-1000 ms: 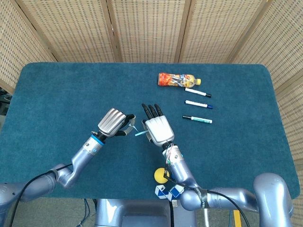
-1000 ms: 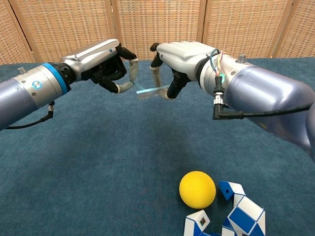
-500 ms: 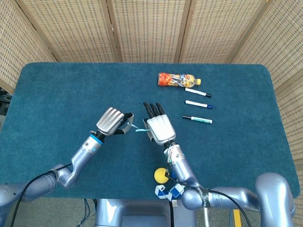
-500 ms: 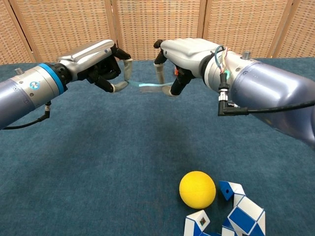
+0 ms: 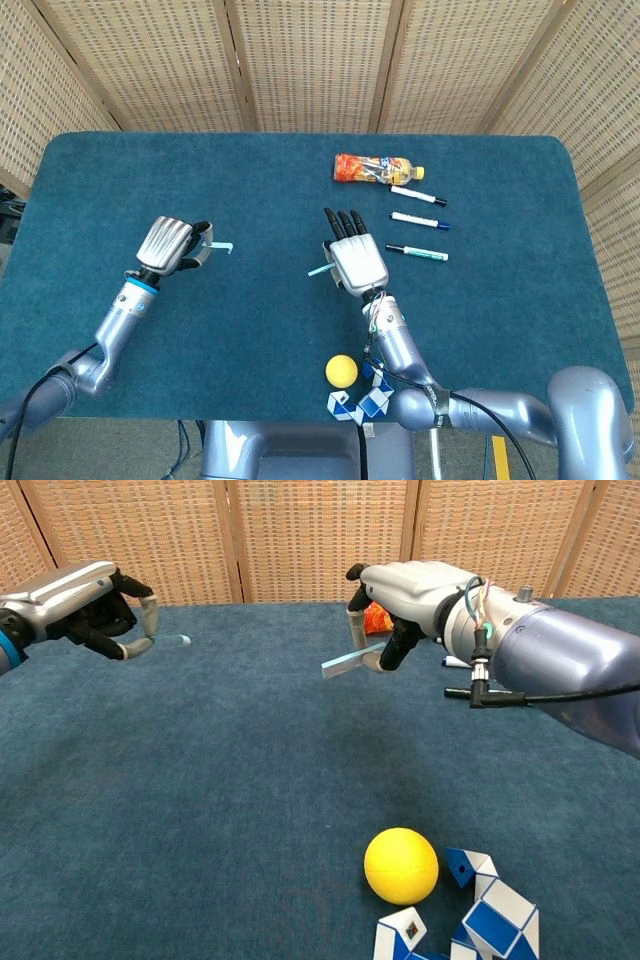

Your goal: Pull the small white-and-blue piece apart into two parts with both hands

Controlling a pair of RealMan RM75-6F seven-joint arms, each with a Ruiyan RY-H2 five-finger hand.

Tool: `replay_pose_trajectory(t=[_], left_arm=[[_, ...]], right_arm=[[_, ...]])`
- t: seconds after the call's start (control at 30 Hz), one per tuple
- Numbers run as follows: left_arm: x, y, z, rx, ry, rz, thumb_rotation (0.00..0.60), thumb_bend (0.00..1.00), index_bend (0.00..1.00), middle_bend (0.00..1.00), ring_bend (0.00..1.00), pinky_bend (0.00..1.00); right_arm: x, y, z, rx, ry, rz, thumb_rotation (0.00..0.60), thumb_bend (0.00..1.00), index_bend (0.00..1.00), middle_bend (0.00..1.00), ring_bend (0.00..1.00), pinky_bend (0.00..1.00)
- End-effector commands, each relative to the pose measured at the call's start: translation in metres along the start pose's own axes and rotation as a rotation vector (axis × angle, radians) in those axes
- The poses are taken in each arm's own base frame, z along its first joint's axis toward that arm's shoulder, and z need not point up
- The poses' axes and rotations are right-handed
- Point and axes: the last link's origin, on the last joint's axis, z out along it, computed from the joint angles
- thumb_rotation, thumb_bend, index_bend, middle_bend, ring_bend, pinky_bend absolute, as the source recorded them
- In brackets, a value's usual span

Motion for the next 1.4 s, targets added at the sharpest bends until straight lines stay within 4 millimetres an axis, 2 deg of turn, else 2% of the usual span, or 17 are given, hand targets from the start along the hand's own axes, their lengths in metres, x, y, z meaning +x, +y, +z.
replay_pose_trajectory(t=[0.03, 0.07, 0.13, 0.17, 0.2, 0.27, 0.3, 0.4, 0.57, 0.63, 0.8, 0.83, 0.93, 0.97, 1.13, 1.23, 1.4], left_arm=[[0.006, -0.017, -0.008, 0.025, 0.014, 0.029, 0.6, 0.57, 0.77, 0.82, 0.91, 0.93], [0.008, -0.023, -0.009, 0.029, 0.014, 0.054, 0.6, 0.47, 0.7, 0.71, 0.82, 0.92], [0.01, -0.028, -0.01, 0.035, 0.018, 0.087, 0.6, 0.25, 0.55, 0.49, 0.61, 0.82], [0.011, -0.032, -0.011, 0.046, 0.019, 0.106, 0.6, 0.13, 0.47, 0.35, 0.48, 0.72], [0.01, -0.035, -0.013, 0.059, 0.014, 0.118, 0.6, 0.07, 0.42, 0.26, 0.41, 0.64], [0.011, -0.04, -0.015, 0.081, 0.008, 0.13, 0.6, 0.0, 0.31, 0.08, 0.27, 0.48], [0.013, -0.042, -0.016, 0.087, 0.009, 0.131, 0.6, 0.0, 0.27, 0.03, 0.19, 0.41], [0.019, -0.045, -0.021, 0.108, 0.015, 0.112, 0.6, 0.0, 0.16, 0.0, 0.03, 0.28], [0.036, -0.055, -0.038, 0.159, 0.018, 0.096, 0.6, 0.0, 0.02, 0.0, 0.0, 0.11], [0.044, -0.059, -0.046, 0.182, 0.017, 0.091, 0.6, 0.0, 0.0, 0.0, 0.0, 0.08], [0.071, -0.067, -0.078, 0.237, 0.088, 0.069, 0.6, 0.0, 0.0, 0.0, 0.0, 0.05], [0.076, -0.068, -0.088, 0.25, 0.102, 0.058, 0.6, 0.0, 0.0, 0.0, 0.0, 0.04], [0.085, -0.071, -0.111, 0.278, 0.115, 0.032, 0.6, 0.0, 0.0, 0.0, 0.0, 0.01], [0.088, -0.072, -0.123, 0.294, 0.113, 0.021, 0.6, 0.0, 0.0, 0.0, 0.0, 0.0], [0.097, -0.071, -0.175, 0.391, 0.106, -0.043, 0.6, 0.0, 0.0, 0.0, 0.0, 0.0], [0.099, -0.065, -0.2, 0.43, 0.116, -0.056, 0.6, 0.0, 0.0, 0.0, 0.0, 0.0], [0.098, -0.053, -0.236, 0.479, 0.139, -0.082, 0.6, 0.0, 0.0, 0.0, 0.0, 0.0]], right_arm=[[-0.006, 0.003, 0.002, -0.014, -0.012, 0.003, 0.6, 0.61, 0.61, 0.0, 0.0, 0.0], [-0.007, 0.004, 0.004, -0.017, -0.013, 0.005, 0.6, 0.54, 0.59, 0.0, 0.0, 0.0], [-0.007, 0.005, 0.005, -0.027, -0.01, 0.016, 0.6, 0.26, 0.44, 0.0, 0.0, 0.0], [-0.008, 0.006, 0.006, -0.035, -0.009, 0.031, 0.6, 0.1, 0.29, 0.0, 0.0, 0.0], [-0.009, 0.008, 0.006, -0.04, -0.011, 0.043, 0.6, 0.02, 0.16, 0.0, 0.0, 0.0], [-0.011, 0.011, 0.006, -0.049, -0.022, 0.051, 0.6, 0.0, 0.02, 0.0, 0.0, 0.0], [-0.01, 0.013, 0.006, -0.053, -0.024, 0.05, 0.6, 0.0, 0.0, 0.0, 0.0, 0.0], [-0.004, 0.018, 0.005, -0.058, -0.007, 0.072, 0.6, 0.0, 0.0, 0.0, 0.0, 0.0], [0.009, 0.035, -0.006, -0.054, 0.026, 0.088, 0.6, 0.0, 0.0, 0.0, 0.0, 0.0], [0.016, 0.046, -0.012, -0.056, 0.045, 0.1, 0.6, 0.0, 0.0, 0.0, 0.0, 0.0], [0.025, 0.096, -0.035, -0.088, 0.094, 0.092, 0.6, 0.0, 0.0, 0.0, 0.0, 0.0], [0.026, 0.113, -0.044, -0.1, 0.104, 0.09, 0.6, 0.0, 0.0, 0.0, 0.0, 0.0], [0.026, 0.142, -0.065, -0.108, 0.128, 0.096, 0.6, 0.0, 0.0, 0.0, 0.0, 0.0], [0.025, 0.157, -0.076, -0.113, 0.147, 0.086, 0.6, 0.0, 0.0, 0.0, 0.0, 0.0], [0.022, 0.205, -0.121, -0.138, 0.223, 0.049, 0.6, 0.0, 0.0, 0.0, 0.0, 0.0], [0.018, 0.222, -0.149, -0.164, 0.245, 0.057, 0.6, 0.0, 0.0, 0.0, 0.0, 0.0], [0.018, 0.226, -0.2, -0.184, 0.276, 0.103, 0.6, 0.0, 0.0, 0.0, 0.0, 0.0]])
